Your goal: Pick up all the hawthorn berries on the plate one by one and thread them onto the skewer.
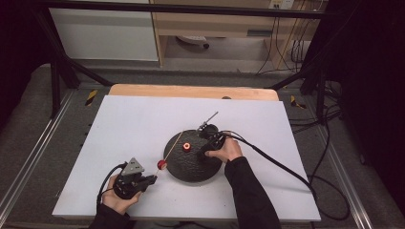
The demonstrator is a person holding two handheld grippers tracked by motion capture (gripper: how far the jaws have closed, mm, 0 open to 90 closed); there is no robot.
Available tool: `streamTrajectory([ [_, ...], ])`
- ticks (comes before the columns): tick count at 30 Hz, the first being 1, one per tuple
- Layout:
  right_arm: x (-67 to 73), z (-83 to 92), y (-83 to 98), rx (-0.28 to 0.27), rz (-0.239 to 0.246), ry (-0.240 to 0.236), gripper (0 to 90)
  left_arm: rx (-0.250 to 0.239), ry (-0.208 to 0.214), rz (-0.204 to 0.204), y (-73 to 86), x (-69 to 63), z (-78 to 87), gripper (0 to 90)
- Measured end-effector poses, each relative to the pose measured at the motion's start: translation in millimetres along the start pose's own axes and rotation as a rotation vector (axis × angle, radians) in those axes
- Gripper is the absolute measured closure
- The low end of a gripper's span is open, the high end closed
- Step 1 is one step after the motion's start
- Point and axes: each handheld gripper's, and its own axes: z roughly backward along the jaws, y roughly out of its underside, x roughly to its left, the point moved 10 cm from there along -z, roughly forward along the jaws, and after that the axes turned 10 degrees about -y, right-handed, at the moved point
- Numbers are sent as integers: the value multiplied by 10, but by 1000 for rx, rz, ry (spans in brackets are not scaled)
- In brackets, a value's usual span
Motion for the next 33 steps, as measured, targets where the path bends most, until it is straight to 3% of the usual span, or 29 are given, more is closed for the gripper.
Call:
streamTrajectory([
  [6, 90, 163, -23, -74, -17, -13, 620, -5, -2, -5, -10, -7, 9, 887],
  [12, 148, 306, -6, -196, -46, -37, 621, -7, -2, -8, -16, -29, 9, 888],
  [19, 247, 434, -6, -423, -80, -108, 622, -10, 0, -11, -24, -64, 8, 888],
  [22, 306, 506, -29, -554, -113, -149, 622, -13, -1, -14, -30, -75, 11, 887],
  [28, 388, 607, -104, -756, -152, -187, 623, -23, 3, -10, -44, -109, 18, 887],
  [33, 363, 697, -176, -916, -196, -204, 623, -34, 6, 14, -60, -134, 23, 888],
])
